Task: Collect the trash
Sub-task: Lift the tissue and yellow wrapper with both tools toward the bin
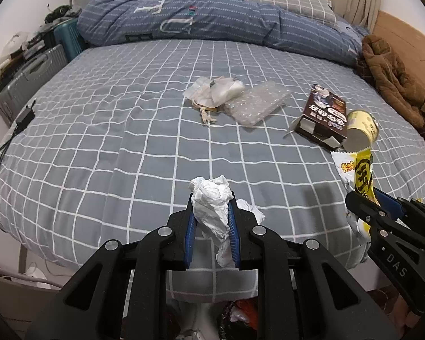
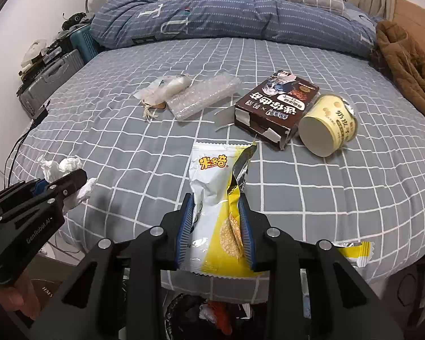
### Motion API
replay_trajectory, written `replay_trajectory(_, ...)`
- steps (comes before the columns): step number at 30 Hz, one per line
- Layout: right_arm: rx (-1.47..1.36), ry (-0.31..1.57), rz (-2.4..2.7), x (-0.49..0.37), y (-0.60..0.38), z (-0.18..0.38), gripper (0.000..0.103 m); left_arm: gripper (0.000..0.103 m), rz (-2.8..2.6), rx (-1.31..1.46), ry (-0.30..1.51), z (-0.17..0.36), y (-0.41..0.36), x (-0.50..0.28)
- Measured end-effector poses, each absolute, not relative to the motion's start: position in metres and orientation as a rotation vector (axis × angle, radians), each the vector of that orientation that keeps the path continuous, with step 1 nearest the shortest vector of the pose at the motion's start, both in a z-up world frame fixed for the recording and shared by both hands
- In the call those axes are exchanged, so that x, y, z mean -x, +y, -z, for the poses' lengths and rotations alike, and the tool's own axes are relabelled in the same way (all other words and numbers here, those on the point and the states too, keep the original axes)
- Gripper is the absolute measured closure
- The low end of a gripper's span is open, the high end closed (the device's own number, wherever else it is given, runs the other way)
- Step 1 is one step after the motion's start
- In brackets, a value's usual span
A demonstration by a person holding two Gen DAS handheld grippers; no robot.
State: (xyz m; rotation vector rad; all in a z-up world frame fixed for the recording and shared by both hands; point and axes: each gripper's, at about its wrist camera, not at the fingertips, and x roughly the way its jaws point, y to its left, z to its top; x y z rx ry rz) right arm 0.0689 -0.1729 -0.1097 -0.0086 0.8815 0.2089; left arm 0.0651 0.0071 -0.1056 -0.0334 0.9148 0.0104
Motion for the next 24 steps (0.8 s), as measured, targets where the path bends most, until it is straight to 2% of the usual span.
replay_trajectory(24,0.002,0.847,-0.183,-0.015,-0.197,0.089,0.073,0.083,0.024,0.028,0.891,0.086,-0.022,-0.013)
